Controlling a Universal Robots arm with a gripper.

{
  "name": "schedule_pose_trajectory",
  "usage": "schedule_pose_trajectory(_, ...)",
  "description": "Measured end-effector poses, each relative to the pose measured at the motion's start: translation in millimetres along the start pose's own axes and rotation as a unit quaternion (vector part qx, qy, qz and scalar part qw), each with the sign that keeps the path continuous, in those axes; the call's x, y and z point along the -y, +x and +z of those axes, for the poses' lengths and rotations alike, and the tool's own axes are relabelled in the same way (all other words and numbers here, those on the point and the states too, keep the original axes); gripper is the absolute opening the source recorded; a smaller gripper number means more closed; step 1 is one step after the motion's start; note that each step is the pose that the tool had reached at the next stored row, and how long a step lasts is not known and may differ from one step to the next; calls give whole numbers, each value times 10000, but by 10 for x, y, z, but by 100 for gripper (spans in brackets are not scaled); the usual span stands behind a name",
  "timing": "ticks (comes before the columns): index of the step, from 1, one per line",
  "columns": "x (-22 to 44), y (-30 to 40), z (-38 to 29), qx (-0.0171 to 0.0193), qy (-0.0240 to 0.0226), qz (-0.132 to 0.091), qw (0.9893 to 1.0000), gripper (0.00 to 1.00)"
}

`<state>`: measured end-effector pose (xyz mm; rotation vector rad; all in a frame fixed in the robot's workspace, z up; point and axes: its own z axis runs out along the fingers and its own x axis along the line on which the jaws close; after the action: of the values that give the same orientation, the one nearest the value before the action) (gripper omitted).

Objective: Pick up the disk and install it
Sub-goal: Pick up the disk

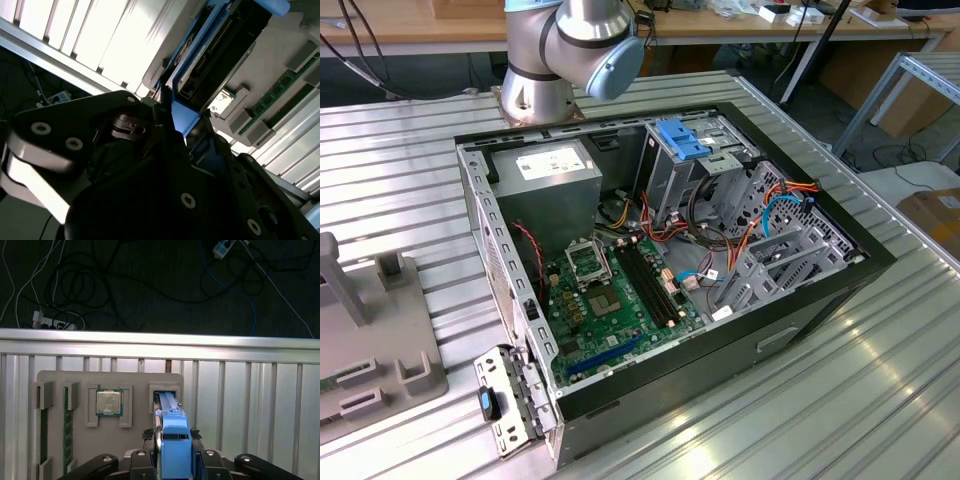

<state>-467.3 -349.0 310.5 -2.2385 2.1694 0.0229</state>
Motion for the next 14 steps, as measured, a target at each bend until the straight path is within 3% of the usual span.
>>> schedule_pose_trajectory(14, -3, 0, 0, 0, 0, -14, 10000, 36)
